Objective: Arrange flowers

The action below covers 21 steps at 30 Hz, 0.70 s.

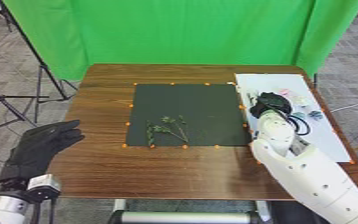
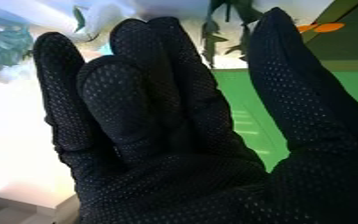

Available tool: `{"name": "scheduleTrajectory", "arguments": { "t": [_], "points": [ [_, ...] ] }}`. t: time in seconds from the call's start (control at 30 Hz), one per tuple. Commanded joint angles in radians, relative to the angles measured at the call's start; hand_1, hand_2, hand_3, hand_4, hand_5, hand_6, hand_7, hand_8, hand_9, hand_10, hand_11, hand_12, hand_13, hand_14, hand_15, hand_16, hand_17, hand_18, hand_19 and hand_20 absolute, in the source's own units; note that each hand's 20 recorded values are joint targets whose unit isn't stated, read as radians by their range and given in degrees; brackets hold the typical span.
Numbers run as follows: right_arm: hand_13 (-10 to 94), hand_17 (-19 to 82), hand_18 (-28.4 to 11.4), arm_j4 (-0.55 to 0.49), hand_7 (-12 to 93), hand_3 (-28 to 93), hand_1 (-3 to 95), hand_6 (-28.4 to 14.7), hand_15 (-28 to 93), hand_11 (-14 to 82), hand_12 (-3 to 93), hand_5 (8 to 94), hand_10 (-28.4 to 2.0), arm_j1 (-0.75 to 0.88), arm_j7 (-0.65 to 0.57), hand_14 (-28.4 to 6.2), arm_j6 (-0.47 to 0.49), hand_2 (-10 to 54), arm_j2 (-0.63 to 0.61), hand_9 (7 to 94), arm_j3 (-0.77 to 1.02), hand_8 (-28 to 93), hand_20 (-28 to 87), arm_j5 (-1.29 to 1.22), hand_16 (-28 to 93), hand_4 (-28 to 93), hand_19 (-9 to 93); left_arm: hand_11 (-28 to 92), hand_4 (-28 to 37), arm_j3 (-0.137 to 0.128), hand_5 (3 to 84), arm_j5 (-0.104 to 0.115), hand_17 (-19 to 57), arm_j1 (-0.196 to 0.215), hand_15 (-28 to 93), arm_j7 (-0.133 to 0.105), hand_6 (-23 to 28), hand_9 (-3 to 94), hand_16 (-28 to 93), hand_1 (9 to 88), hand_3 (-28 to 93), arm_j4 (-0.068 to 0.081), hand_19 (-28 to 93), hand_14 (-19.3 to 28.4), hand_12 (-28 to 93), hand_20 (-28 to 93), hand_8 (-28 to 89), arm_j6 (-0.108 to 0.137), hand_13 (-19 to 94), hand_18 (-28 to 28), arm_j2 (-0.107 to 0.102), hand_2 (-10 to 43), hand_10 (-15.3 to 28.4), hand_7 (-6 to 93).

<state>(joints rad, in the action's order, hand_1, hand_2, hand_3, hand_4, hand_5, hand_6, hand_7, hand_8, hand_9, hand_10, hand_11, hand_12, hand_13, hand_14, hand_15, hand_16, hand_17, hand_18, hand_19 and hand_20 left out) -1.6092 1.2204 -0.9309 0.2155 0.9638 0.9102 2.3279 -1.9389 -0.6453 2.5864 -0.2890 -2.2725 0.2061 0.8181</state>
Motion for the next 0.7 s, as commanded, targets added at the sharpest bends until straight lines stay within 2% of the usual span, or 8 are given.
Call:
{"name": "scheduleTrajectory", "arguments": {
  "t": [0.03, 0.07, 0.1, 0.13, 0.3, 0.47, 0.57, 0.7],
  "points": [
    [66, 41, -24.3, 0.031, 25, 77, 32.3, -10.9, 78, 53.0, 22.3, 68.5, -23.2, 0.034, -0.002, -15.4, 0.026, -2.5, 0.036, 61.8, -0.035, -9, -21, 0.044, 20, -23, 92, 43, -14.4, 0.01, 54.1, -0.006, -8.9, -0.011, 63, 0.018, 15.6, 44.9, -13, 31.7, 78, 0.007, 58, 26.3, 11, 15, -9, -0.016, 31, 20.4, 0.01, 3.4, 22.2, 15.0],
    [66, 41, -24.3, 0.04, 26, 77, 32.3, -10.8, 78, 53.1, 22.3, 68.7, -23.2, 0.03, -0.003, -15.4, 0.028, -2.6, 0.038, 62.1, -0.044, -9, -21, 0.054, 20, -23, 92, 43, -14.4, 0.009, 54.1, -0.007, -8.9, -0.012, 63, 0.025, 15.6, 44.9, -13, 31.7, 78, 0.007, 58, 26.3, 11, 15, -9, -0.021, 31, 20.4, 0.014, 3.4, 22.2, 15.0],
    [67, 41, -24.3, 0.051, 26, 76, 32.3, -10.7, 78, 53.3, 22.4, 69.0, -23.0, 0.025, -0.006, -15.3, 0.025, -2.7, 0.043, 62.4, -0.049, -9, -21, 0.064, 20, -23, 92, 43, -14.3, 0.014, 54.1, -0.007, -8.8, -0.021, 63, 0.023, 15.6, 44.9, -13, 31.7, 78, 0.012, 58, 26.3, 11, 15, -9, -0.024, 30, 20.4, 0.011, 3.4, 22.1, 15.0],
    [67, 41, -24.3, 0.065, 26, 76, 32.4, -10.5, 78, 53.5, 22.5, 69.4, -22.9, 0.021, -0.005, -15.3, 0.03, -3.1, 0.05, 62.8, -0.055, -9, -21, 0.075, 20, -23, 92, 43, -14.3, 0.013, 54.1, -0.007, -8.9, -0.016, 63, 0.024, 15.6, 44.9, -13, 31.7, 78, 0.009, 58, 26.3, 11, 15, -9, -0.022, 30, 20.4, 0.014, 3.4, 22.1, 15.0],
    [68, 42, -24.4, 0.109, 27, 75, 32.4, -10.3, 78, 53.7, 22.7, 70.0, -22.9, 0.005, 0.001, -15.1, 0.002, -4.0, 0.068, 63.7, -0.068, -9, -21, 0.115, 20, -24, 93, 43, -14.4, 0.022, 54.1, -0.009, -8.9, -0.034, 63, 0.032, 15.6, 44.9, -13, 31.7, 78, 0.014, 58, 26.3, 11, 15, -9, -0.029, 30, 20.5, 0.014, 3.5, 22.2, 14.9],
    [68, 42, -24.4, 0.127, 27, 75, 32.3, -10.4, 78, 53.8, 22.8, 69.9, -22.8, -0.012, 0.012, -15.1, -0.023, -4.0, 0.081, 63.7, -0.073, -9, -22, 0.123, 20, -24, 93, 43, -14.3, 0.027, 54.1, -0.005, -8.9, -0.034, 63, 0.026, 15.6, 44.9, -13, 31.6, 78, 0.016, 58, 26.4, 11, 15, -9, -0.028, 30, 20.4, 0.016, 3.6, 22.2, 14.9],
    [69, 42, -24.3, 0.136, 27, 75, 32.4, -10.1, 78, 53.9, 22.8, 70.0, -22.7, -0.015, 0.023, -15.0, -0.044, -3.9, 0.089, 63.9, -0.074, -9, -22, 0.13, 20, -24, 93, 43, -14.4, 0.032, 54.1, 0.001, -8.9, -0.03, 63, 0.012, 15.6, 44.9, -13, 31.7, 78, 0.016, 59, 26.3, 11, 15, -9, -0.019, 30, 20.5, 0.011, 3.6, 22.2, 15.0],
    [70, 42, -23.8, 0.16, 28, 76, 34.5, -8.5, 78, 54.2, 22.7, 71.7, -21.3, -0.024, 0.034, -14.0, -0.061, -3.7, 0.104, 66.1, -0.077, -9, -22, 0.132, 20, -24, 93, 43, -14.3, 0.032, 54.1, 0.003, -8.9, -0.029, 63, 0.005, 15.6, 44.9, -13, 31.6, 78, 0.018, 59, 26.3, 11, 15, -9, -0.02, 30, 20.5, 0.008, 3.7, 22.2, 14.9]
  ]
}}
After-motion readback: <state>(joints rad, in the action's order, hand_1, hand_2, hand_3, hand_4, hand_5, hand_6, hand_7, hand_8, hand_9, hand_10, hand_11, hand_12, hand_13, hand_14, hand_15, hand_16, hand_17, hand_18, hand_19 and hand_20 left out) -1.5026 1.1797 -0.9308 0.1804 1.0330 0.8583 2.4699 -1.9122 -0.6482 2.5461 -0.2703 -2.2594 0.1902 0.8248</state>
